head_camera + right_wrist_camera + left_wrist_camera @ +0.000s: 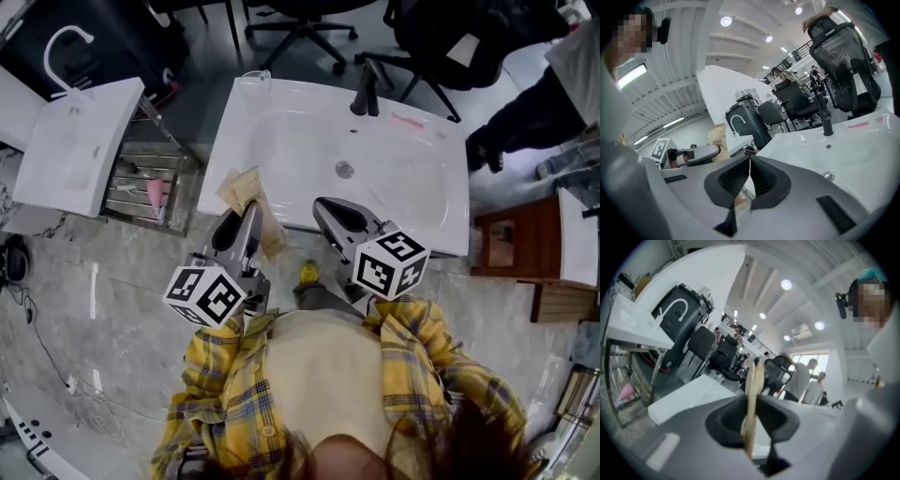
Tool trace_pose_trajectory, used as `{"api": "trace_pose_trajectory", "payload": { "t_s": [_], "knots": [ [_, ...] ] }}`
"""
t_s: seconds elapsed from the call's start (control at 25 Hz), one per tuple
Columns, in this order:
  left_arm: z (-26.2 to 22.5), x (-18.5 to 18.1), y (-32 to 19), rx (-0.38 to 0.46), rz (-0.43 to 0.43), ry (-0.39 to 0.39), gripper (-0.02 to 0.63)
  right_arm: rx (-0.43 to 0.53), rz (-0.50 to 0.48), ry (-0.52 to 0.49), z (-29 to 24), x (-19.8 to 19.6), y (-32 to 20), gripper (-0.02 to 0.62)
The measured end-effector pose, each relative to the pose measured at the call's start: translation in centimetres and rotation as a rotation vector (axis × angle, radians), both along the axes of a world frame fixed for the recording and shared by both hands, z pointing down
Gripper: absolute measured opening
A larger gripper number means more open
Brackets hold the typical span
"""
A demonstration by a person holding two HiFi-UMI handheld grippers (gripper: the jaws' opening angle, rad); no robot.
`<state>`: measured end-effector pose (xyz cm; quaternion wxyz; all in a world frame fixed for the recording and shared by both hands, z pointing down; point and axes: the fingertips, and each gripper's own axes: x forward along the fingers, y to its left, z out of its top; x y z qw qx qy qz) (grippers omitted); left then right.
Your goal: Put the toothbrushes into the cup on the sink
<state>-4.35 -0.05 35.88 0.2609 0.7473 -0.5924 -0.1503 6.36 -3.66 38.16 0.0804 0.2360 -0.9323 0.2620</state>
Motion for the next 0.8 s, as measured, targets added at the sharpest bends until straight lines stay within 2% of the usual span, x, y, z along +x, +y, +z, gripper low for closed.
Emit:
{"api": "trace_pose_trajectory", "payload": {
  "t_s": [0.36,0.8],
  "knots": [
    [-0.1,-1.2,-5.6,0.013,-0.049,0.013,0.064,0.000,-0.032,0.006,0.2,-0.8,-5.3,0.014],
    [0.5,-3.2,-8.2,-0.013,-0.054,0.010,0.064,-0.009,-0.030,-0.018,-0.3,-2.8,-7.9,0.014]
  ]
}}
